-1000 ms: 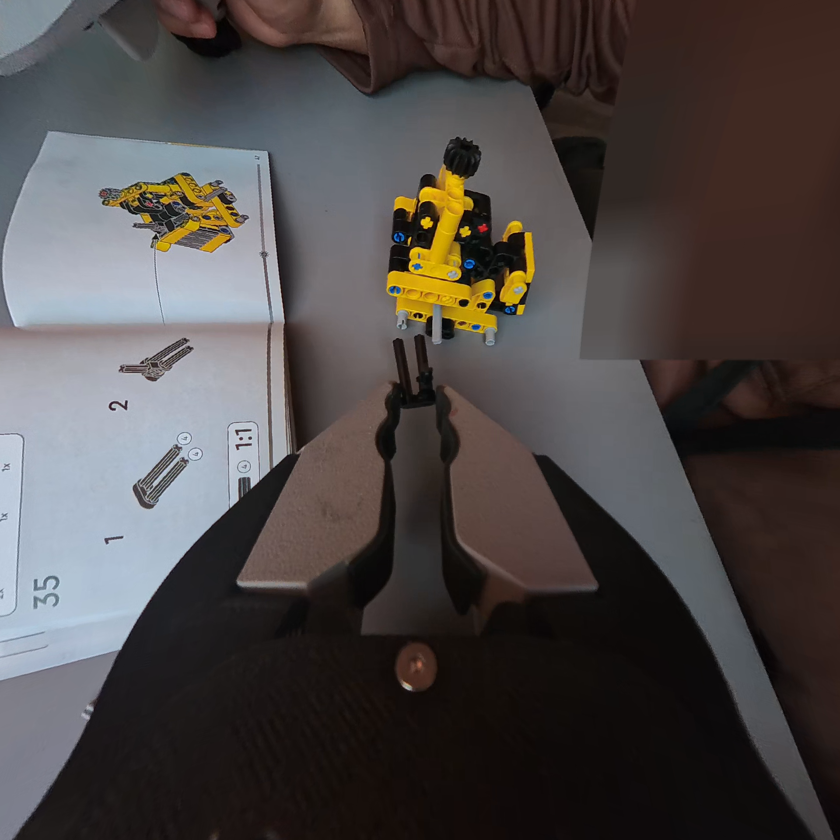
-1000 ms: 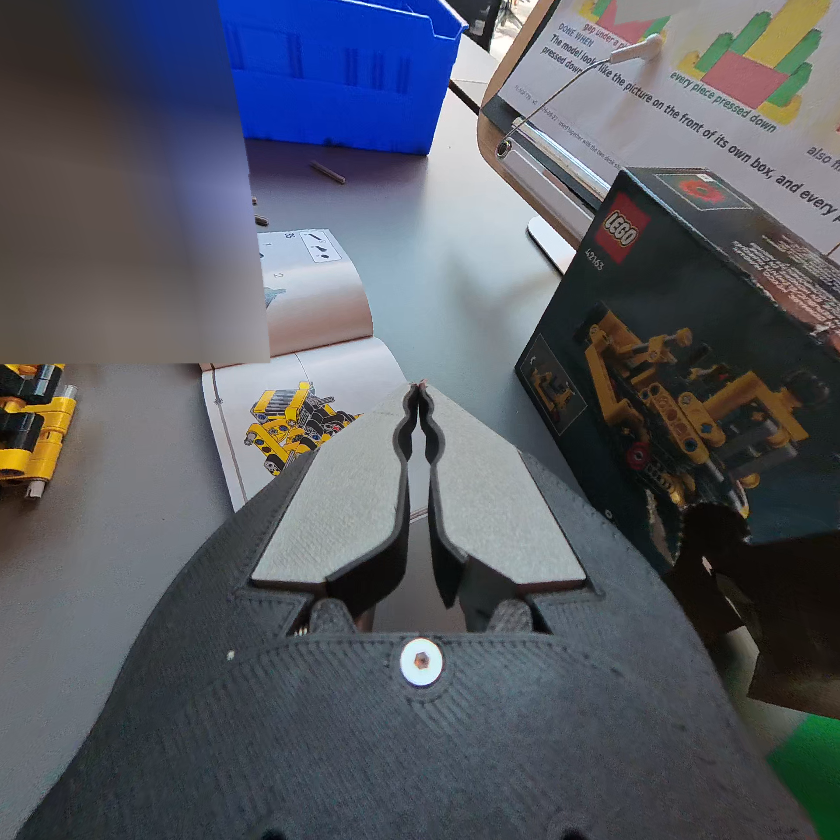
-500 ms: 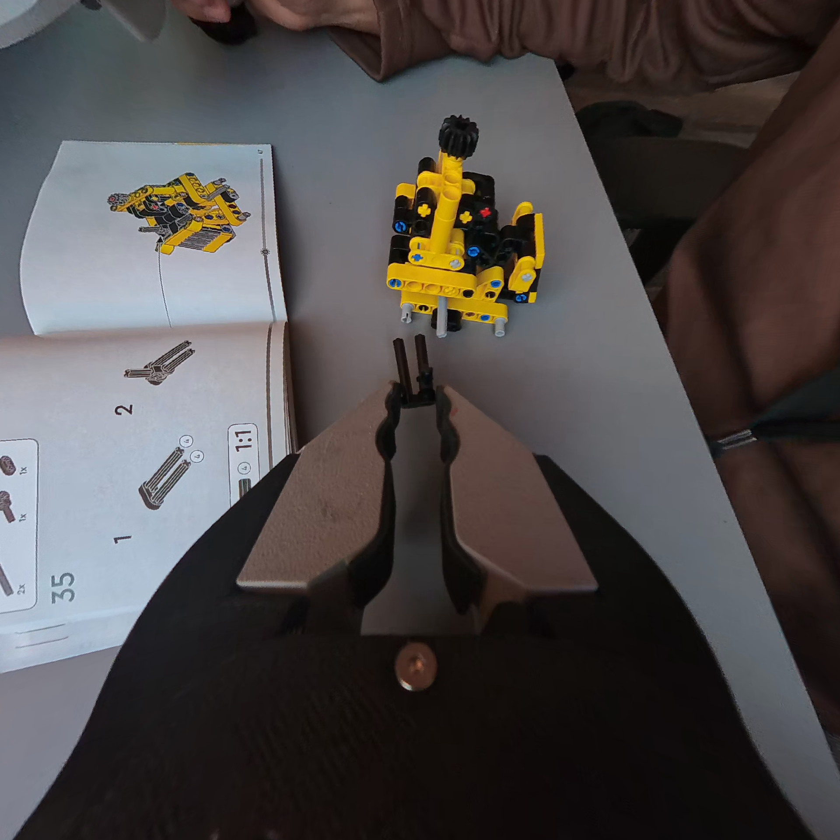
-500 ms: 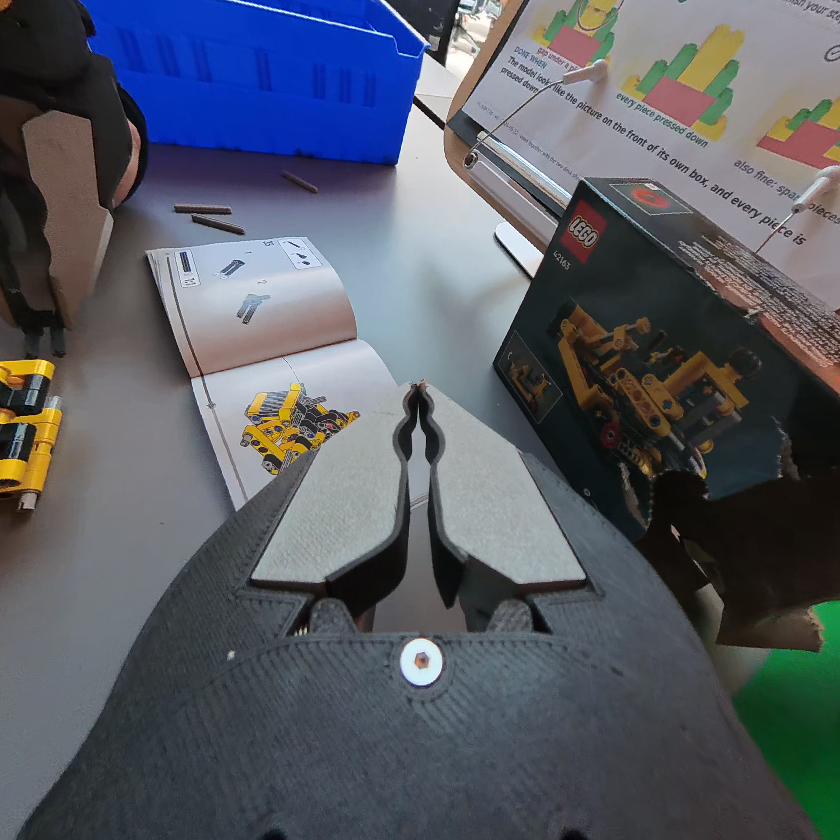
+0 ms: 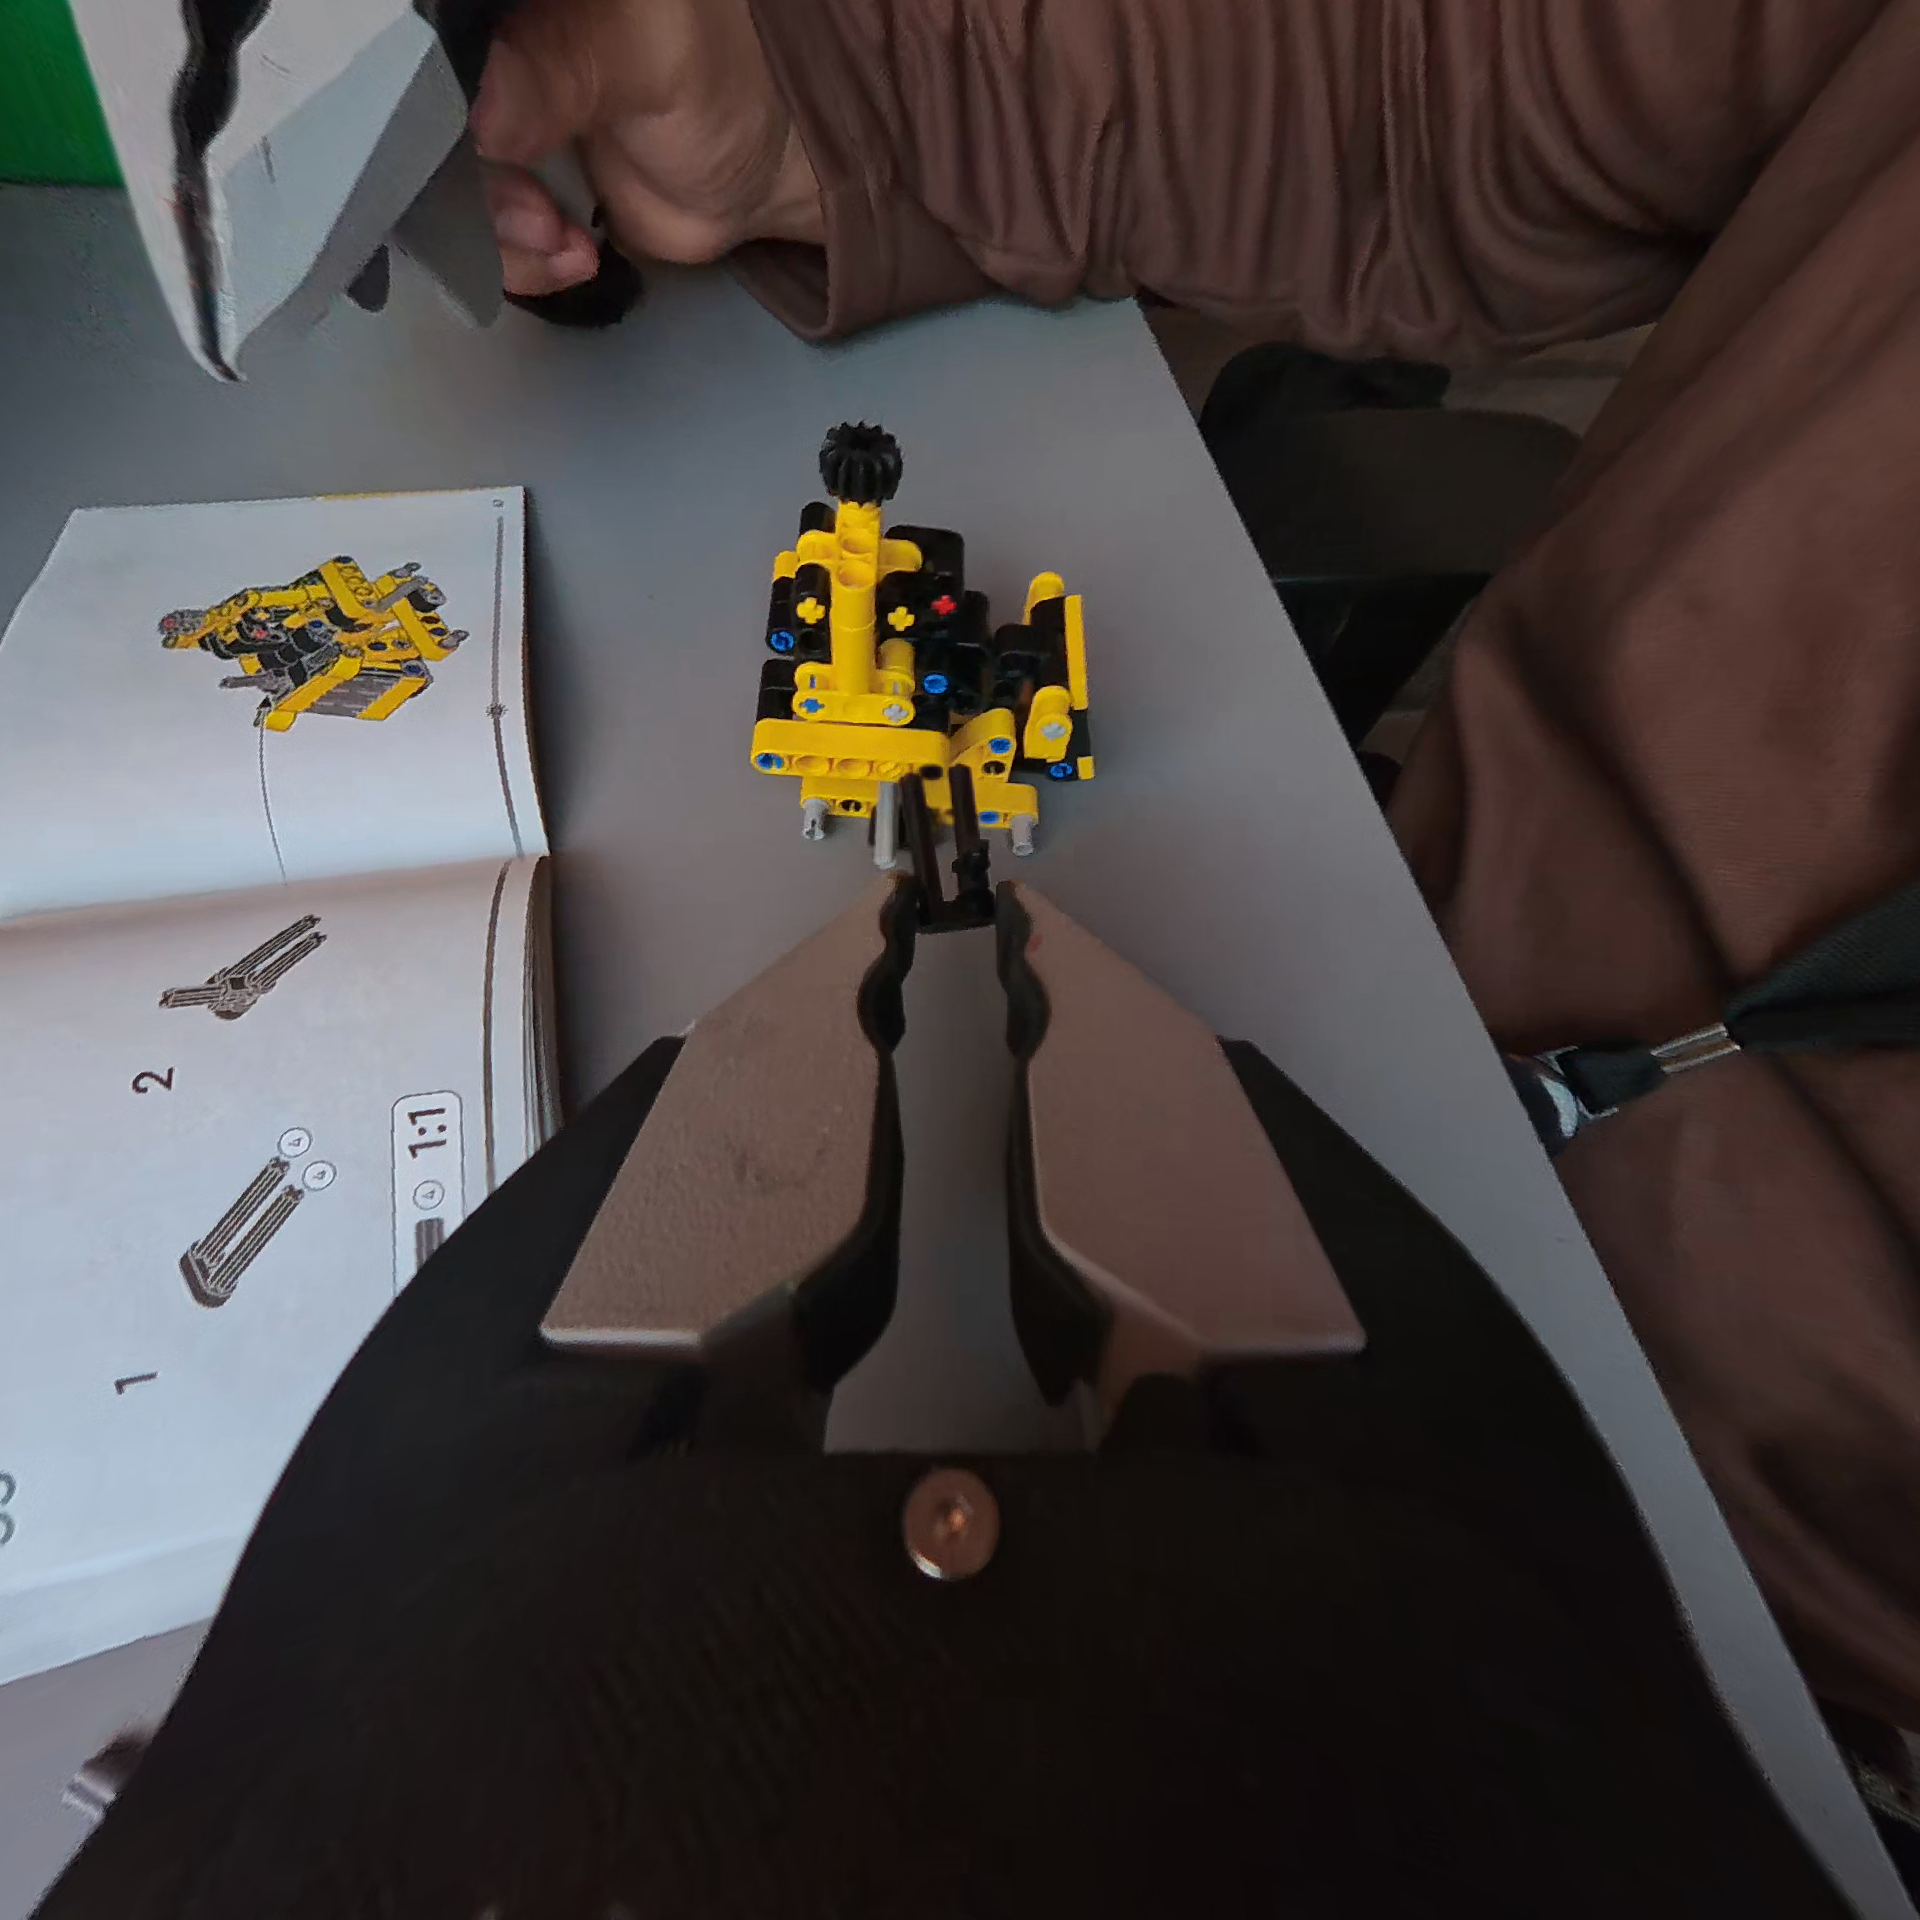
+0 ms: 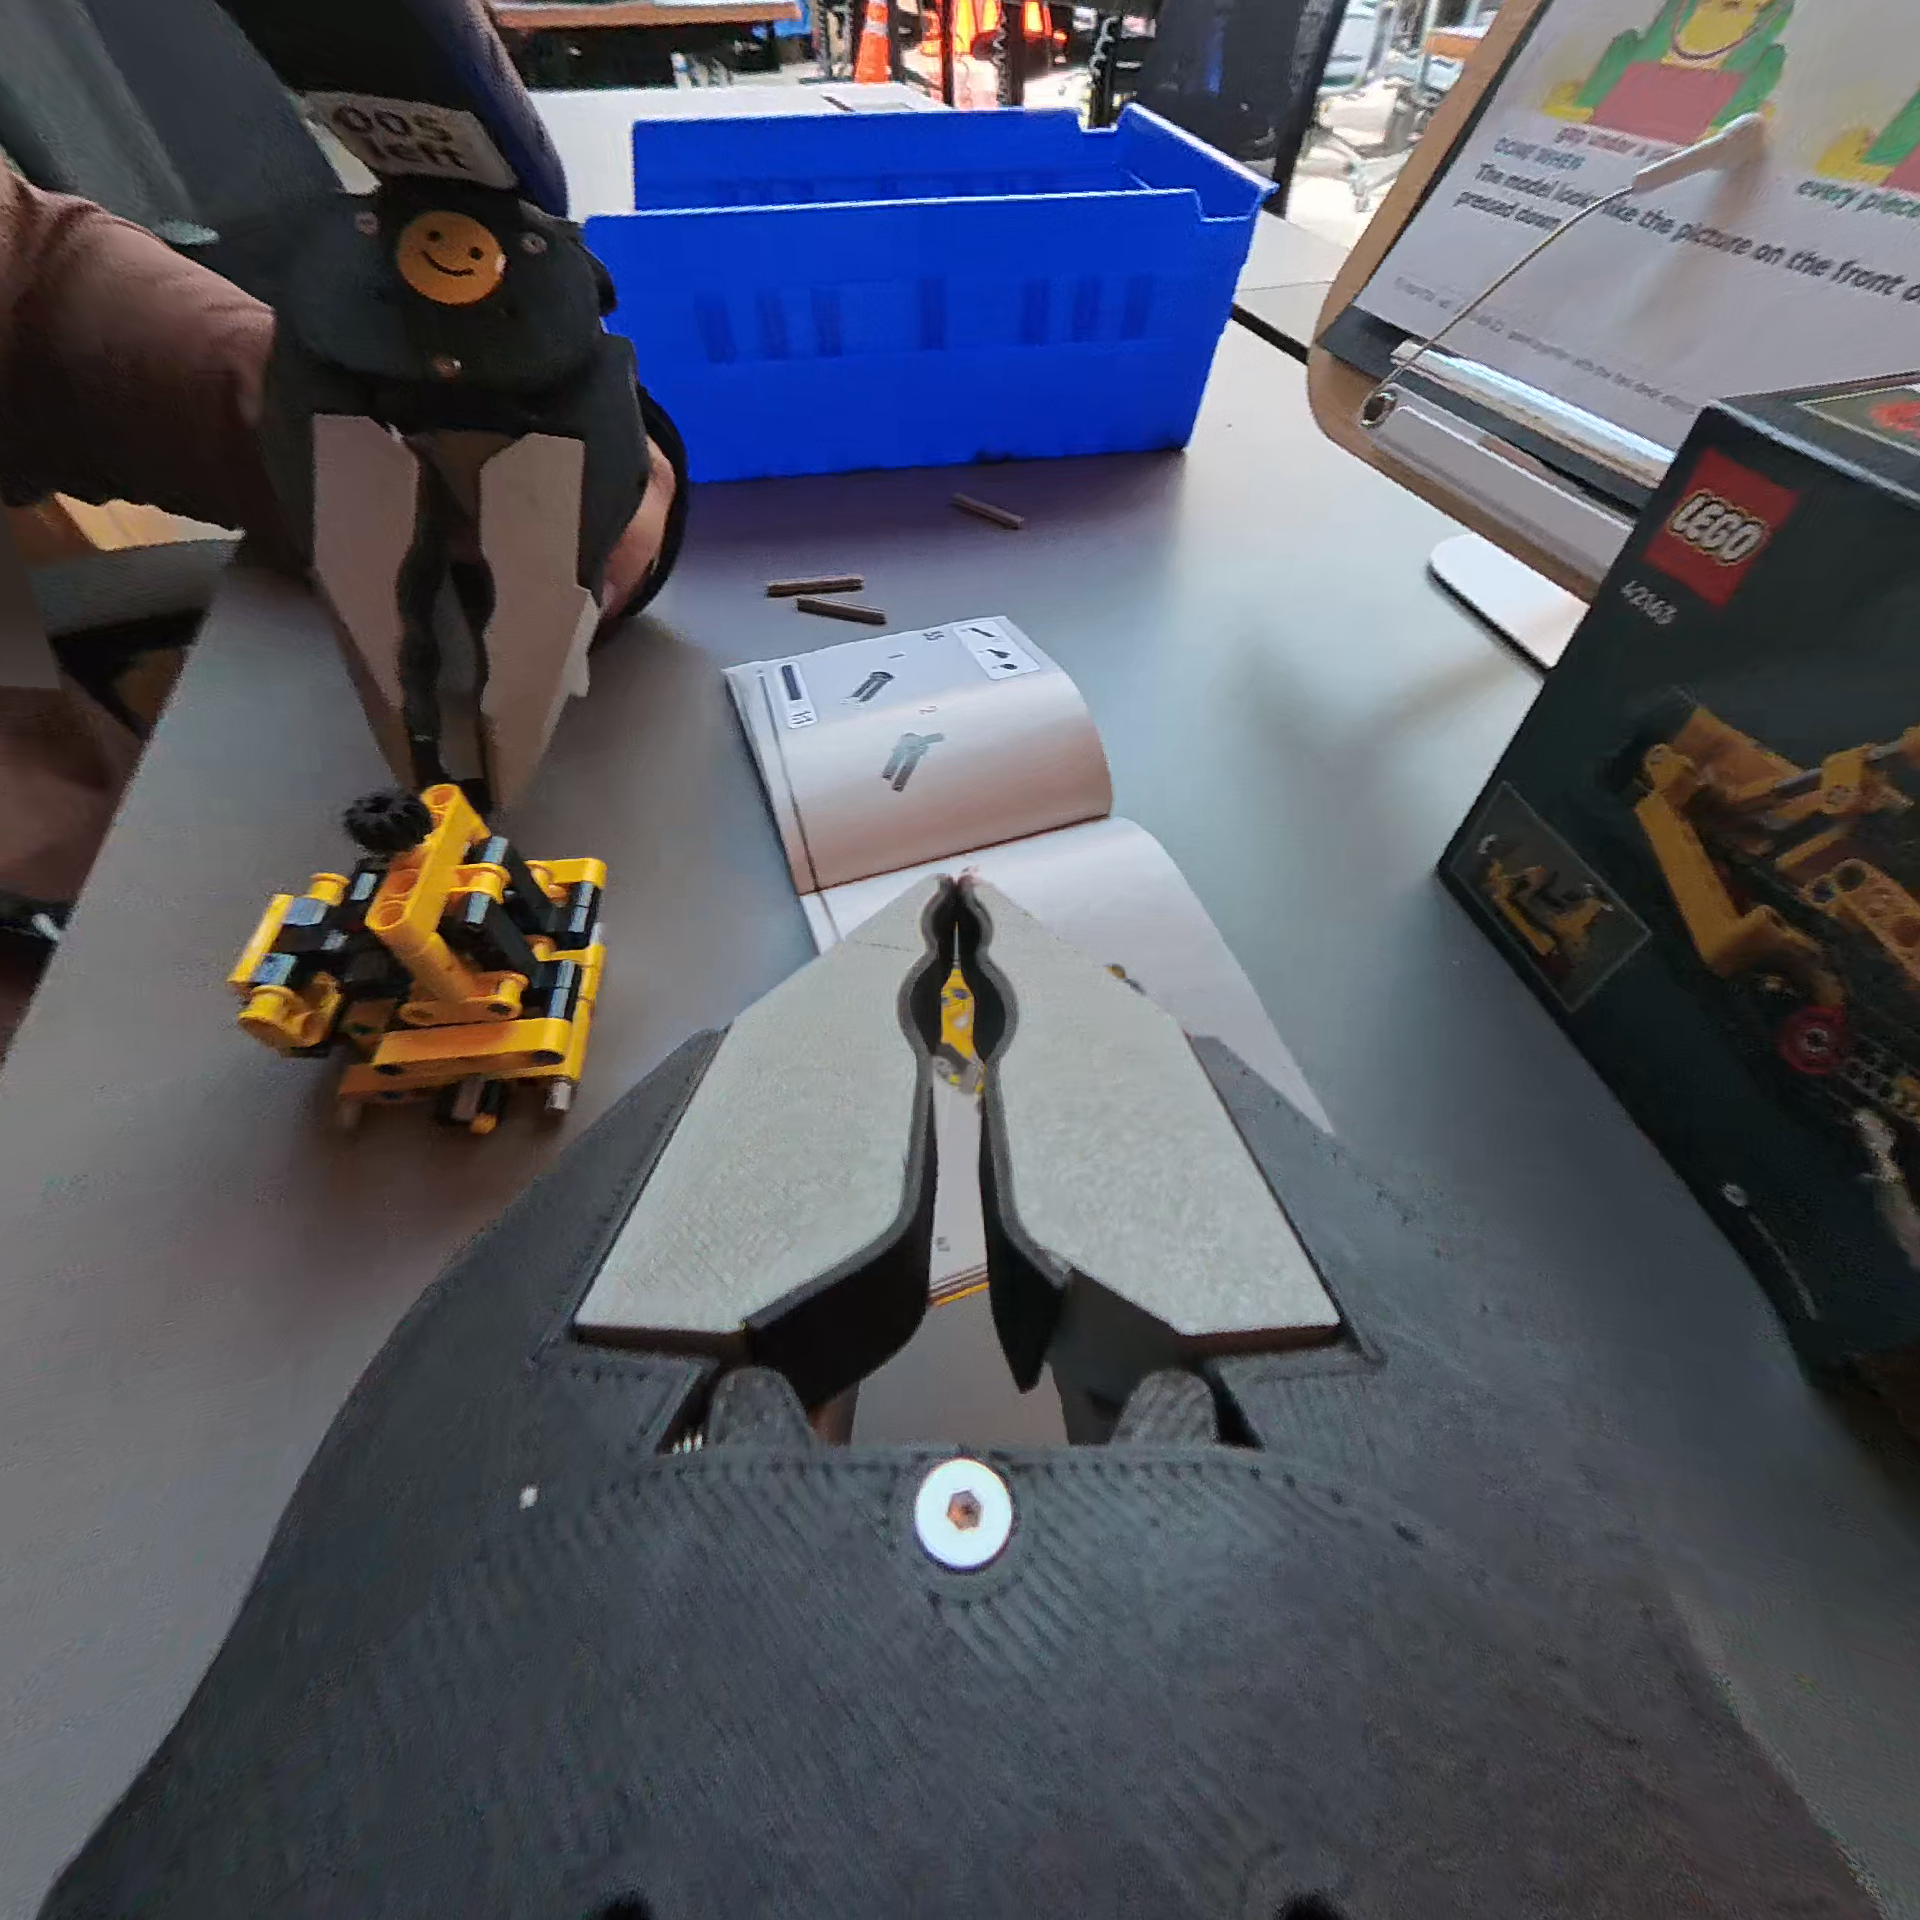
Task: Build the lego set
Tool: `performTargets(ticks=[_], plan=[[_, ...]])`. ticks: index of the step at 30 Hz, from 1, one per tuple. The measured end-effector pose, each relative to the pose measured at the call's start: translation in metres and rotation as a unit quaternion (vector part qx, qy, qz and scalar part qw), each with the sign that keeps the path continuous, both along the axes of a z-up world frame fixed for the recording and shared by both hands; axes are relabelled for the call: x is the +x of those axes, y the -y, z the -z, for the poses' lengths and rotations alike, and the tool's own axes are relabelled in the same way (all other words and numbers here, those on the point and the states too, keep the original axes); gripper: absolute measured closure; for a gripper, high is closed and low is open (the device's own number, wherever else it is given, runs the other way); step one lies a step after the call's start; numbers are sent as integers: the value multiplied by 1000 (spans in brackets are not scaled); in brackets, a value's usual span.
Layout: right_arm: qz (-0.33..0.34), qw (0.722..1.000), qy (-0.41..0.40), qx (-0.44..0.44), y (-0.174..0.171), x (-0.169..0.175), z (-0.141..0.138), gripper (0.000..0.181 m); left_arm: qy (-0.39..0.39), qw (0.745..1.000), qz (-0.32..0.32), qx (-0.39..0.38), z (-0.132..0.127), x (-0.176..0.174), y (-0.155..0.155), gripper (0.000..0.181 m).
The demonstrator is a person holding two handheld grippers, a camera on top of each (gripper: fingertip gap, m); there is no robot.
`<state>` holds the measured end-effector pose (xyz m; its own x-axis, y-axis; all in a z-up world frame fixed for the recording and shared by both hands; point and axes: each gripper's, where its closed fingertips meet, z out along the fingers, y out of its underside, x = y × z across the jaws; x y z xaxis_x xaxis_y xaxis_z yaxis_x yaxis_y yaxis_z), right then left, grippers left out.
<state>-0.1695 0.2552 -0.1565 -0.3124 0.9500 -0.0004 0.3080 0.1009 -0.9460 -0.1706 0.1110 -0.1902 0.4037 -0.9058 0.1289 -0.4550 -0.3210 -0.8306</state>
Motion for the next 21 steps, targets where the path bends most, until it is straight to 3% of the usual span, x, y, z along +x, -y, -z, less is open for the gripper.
performTargets(ticks=[1,7,21], plan=[[-9,1000,3,-10,4,3,0,181,7,1000,3,-3,-2,2,2,169],[-25,999,-3,-30,20,15,-4,181,-1,1000,15,-2,0,9,7,169],[0,1000,8,-26,20,18,-1,181,28,1000,2,10,-9,4,2,169]])
